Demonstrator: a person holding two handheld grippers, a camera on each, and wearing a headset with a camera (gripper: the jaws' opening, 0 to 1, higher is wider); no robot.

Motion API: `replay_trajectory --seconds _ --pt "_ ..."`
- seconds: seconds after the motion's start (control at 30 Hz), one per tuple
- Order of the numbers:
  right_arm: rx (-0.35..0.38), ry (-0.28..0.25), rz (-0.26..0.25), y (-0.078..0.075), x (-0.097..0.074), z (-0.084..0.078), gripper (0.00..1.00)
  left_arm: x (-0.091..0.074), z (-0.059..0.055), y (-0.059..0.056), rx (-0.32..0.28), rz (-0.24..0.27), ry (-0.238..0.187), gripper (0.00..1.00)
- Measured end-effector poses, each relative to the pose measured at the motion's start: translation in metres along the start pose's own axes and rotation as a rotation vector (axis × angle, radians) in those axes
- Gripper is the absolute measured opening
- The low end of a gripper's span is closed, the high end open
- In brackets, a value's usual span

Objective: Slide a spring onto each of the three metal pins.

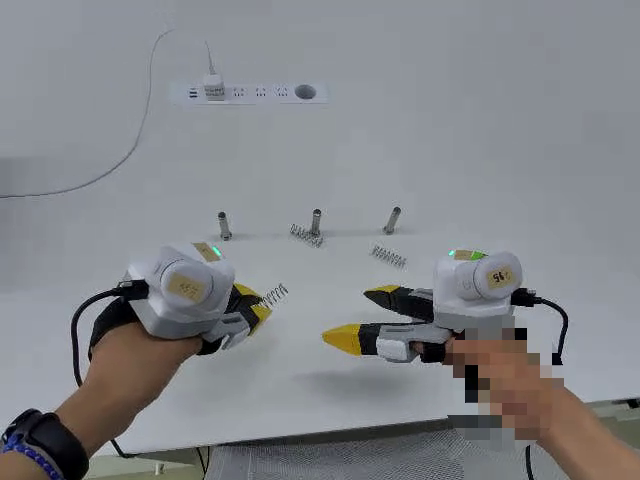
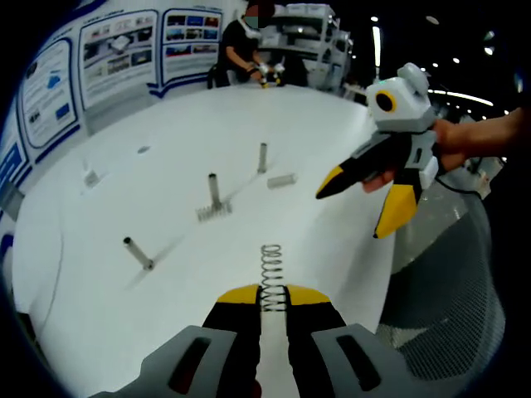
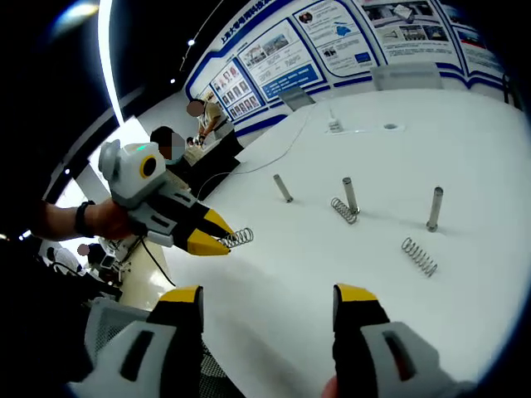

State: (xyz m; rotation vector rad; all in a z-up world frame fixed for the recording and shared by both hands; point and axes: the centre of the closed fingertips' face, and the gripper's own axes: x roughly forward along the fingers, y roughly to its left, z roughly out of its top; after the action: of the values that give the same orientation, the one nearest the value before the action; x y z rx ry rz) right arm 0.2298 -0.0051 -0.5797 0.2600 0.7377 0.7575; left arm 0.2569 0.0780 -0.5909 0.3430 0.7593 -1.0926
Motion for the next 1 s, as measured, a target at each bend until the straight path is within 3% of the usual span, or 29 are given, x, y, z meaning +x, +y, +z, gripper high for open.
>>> replay_trajectory --seconds 0.17,0.33,0.57,1.0 --pt "0.028 -0.020 0.021 0.002 0.003 0.006 0.56 0.001 0.005 -0.011 0.057 -0.012 0.012 0.10" --pt "0.067 -0.044 0.045 0.005 0.004 0.011 0.52 0.003 0.014 -0.027 0.087 -0.042 0.001 0.10" --pt "0.101 -0.063 0.078 0.011 0.002 0.013 0.40 0.009 0.022 -0.046 0.117 -0.080 -0.006 0.10" --pt "0.163 -0.076 0.140 0.021 -0.002 0.014 0.26 0.010 0.036 -0.066 0.172 -0.113 -0.025 0.10"
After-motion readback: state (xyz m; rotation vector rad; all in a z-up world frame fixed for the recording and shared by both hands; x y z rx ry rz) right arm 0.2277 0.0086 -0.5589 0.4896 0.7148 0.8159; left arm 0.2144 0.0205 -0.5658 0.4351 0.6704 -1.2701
